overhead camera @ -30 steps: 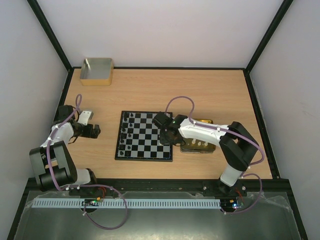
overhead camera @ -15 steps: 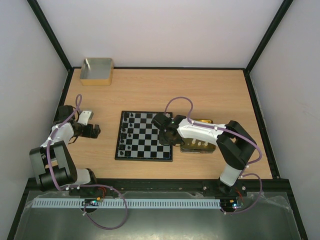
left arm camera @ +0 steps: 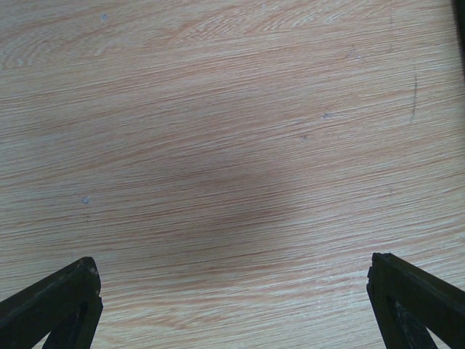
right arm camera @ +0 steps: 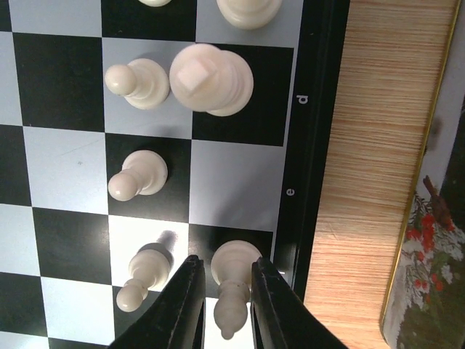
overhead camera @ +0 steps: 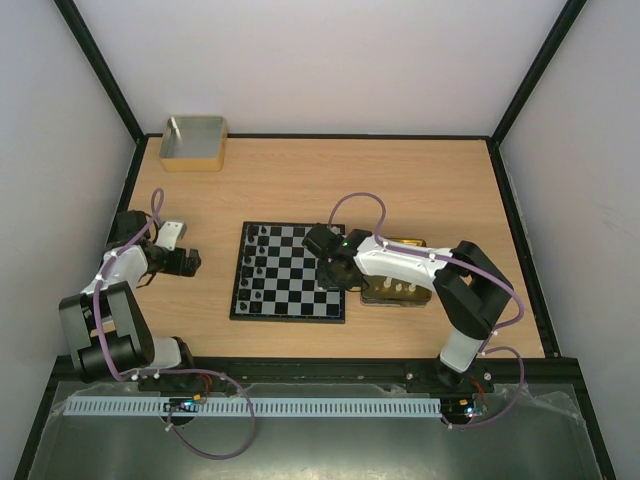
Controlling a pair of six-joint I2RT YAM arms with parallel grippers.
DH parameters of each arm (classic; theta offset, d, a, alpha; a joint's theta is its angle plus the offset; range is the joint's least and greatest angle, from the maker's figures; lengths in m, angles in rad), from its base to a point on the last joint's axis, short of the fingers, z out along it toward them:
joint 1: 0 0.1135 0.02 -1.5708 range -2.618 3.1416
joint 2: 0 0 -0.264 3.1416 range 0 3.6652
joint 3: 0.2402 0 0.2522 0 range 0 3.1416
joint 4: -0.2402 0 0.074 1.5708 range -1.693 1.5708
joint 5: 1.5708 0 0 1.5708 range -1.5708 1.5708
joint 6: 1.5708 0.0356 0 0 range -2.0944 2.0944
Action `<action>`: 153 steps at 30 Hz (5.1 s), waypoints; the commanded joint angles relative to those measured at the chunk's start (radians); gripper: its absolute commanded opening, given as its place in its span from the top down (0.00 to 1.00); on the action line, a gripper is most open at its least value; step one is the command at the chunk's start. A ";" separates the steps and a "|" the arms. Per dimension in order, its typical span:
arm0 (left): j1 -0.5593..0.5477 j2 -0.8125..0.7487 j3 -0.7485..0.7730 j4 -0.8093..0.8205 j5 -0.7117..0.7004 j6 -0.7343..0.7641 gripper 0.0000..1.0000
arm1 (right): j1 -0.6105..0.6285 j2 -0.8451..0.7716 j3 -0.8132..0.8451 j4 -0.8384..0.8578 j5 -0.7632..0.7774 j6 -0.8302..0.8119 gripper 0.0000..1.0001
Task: Set up the chess pieces on the board
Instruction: Place the chess piece on the chessboard, then pick up the chess piece from the storage box, then place the chess piece on the chessboard.
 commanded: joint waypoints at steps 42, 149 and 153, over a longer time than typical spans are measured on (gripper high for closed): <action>-0.003 -0.031 -0.024 -0.030 0.004 0.025 0.00 | 0.008 -0.057 0.048 -0.091 0.066 0.003 0.65; -0.003 -0.017 -0.028 -0.007 0.010 0.003 0.01 | -0.087 -0.064 0.164 -0.146 0.085 -0.042 0.88; -0.004 -0.017 -0.029 -0.005 0.010 0.004 0.00 | -0.071 -0.039 0.152 -0.120 0.065 -0.038 0.88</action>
